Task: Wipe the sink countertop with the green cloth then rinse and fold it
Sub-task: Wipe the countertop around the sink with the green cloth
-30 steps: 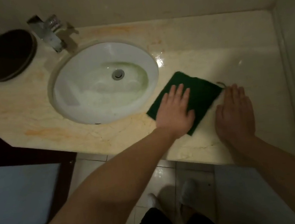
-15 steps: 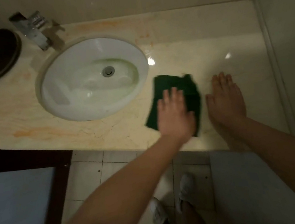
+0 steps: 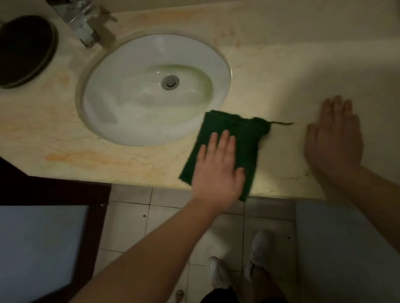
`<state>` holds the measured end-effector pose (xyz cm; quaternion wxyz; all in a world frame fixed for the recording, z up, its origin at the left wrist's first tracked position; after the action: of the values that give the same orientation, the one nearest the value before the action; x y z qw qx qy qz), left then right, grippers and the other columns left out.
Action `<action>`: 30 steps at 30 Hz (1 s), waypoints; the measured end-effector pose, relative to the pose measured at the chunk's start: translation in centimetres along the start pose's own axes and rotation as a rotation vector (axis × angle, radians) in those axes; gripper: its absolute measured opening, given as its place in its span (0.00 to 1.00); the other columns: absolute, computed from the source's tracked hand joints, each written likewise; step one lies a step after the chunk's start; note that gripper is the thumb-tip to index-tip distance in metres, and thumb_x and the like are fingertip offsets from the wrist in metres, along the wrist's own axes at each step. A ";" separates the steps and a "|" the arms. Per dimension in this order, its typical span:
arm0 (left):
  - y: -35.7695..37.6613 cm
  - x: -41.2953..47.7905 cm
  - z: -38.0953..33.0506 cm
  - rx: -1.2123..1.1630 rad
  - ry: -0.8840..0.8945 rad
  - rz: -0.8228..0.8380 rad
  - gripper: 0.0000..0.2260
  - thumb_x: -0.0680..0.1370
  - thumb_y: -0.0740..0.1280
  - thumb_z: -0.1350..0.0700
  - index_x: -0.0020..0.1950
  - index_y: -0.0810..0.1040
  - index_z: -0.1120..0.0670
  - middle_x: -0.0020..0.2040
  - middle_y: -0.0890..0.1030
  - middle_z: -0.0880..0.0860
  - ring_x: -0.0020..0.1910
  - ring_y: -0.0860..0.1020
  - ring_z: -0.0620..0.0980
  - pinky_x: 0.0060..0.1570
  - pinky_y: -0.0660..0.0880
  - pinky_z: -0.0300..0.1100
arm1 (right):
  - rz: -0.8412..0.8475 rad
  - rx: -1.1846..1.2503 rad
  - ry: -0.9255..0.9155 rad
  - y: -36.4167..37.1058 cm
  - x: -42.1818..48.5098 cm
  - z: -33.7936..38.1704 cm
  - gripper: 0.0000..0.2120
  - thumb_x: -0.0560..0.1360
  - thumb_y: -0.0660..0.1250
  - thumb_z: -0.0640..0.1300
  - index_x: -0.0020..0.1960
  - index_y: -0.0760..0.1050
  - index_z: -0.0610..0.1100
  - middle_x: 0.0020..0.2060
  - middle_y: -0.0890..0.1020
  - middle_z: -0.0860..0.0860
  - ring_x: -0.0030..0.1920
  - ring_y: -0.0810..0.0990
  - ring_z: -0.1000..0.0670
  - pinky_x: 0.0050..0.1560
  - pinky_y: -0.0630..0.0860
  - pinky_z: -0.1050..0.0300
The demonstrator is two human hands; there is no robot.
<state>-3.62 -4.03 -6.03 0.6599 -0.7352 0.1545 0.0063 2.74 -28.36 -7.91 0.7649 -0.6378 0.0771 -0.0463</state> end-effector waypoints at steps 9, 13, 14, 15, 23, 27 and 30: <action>-1.8 -2.3 11.8 0.050 -0.379 0.008 0.31 0.80 0.42 0.45 0.79 0.45 0.59 0.80 0.48 0.58 0.79 0.45 0.57 0.77 0.47 0.56 | 0.025 0.049 -0.172 1.0 -4.3 8.4 0.31 0.77 0.49 0.50 0.77 0.55 0.36 0.77 0.59 0.39 0.77 0.56 0.39 0.76 0.54 0.42; -1.1 -0.2 3.3 0.014 -0.157 0.006 0.32 0.79 0.48 0.44 0.79 0.47 0.59 0.80 0.48 0.59 0.79 0.45 0.60 0.76 0.49 0.58 | 0.037 0.090 -0.154 1.3 -3.9 8.2 0.30 0.79 0.47 0.50 0.78 0.54 0.38 0.78 0.56 0.42 0.78 0.53 0.43 0.77 0.49 0.46; -0.8 0.3 0.8 0.015 -0.083 0.029 0.32 0.80 0.49 0.44 0.79 0.47 0.59 0.80 0.47 0.58 0.79 0.44 0.60 0.76 0.47 0.57 | 0.043 0.182 -0.152 1.0 -3.7 8.1 0.29 0.79 0.46 0.50 0.78 0.55 0.38 0.78 0.58 0.42 0.78 0.54 0.43 0.76 0.49 0.47; -0.5 0.6 -1.4 0.008 -0.010 0.053 0.32 0.80 0.50 0.44 0.79 0.46 0.59 0.80 0.47 0.58 0.79 0.44 0.60 0.76 0.46 0.56 | 0.061 0.345 -0.123 0.3 -3.6 7.7 0.28 0.80 0.46 0.48 0.77 0.57 0.38 0.77 0.60 0.42 0.77 0.57 0.43 0.77 0.50 0.48; -1.6 6.6 -0.6 0.017 -0.006 -0.023 0.32 0.79 0.50 0.44 0.80 0.49 0.57 0.80 0.51 0.55 0.79 0.49 0.57 0.76 0.50 0.54 | -0.105 0.324 0.329 -3.1 -5.8 -5.2 0.23 0.83 0.50 0.41 0.77 0.58 0.38 0.77 0.61 0.43 0.77 0.58 0.44 0.75 0.55 0.52; -2.0 10.1 -2.4 0.020 -0.083 -0.027 0.31 0.80 0.47 0.45 0.80 0.47 0.57 0.80 0.49 0.57 0.79 0.47 0.59 0.76 0.48 0.56 | -0.124 0.175 0.259 -1.2 -6.2 -8.3 0.24 0.79 0.49 0.39 0.71 0.66 0.30 0.70 0.70 0.34 0.71 0.68 0.34 0.70 0.63 0.42; -1.7 11.9 -9.2 0.009 0.083 -0.002 0.30 0.80 0.49 0.45 0.80 0.48 0.56 0.81 0.50 0.56 0.79 0.47 0.59 0.76 0.48 0.56 | -0.124 0.128 0.238 -1.2 -5.5 -8.3 0.26 0.78 0.47 0.41 0.74 0.63 0.33 0.73 0.66 0.37 0.75 0.63 0.39 0.74 0.58 0.47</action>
<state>6.34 -15.46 -5.71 0.6563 -0.7320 0.1810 -0.0256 -4.12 -35.71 -7.85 0.7853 -0.5811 0.1248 -0.1735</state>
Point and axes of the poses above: each hand's wrist, its own x-axis towards the middle knuckle, its own y-axis out of the palm, z = x × y, the point moved 2 cm from there along x, towards the middle knuckle
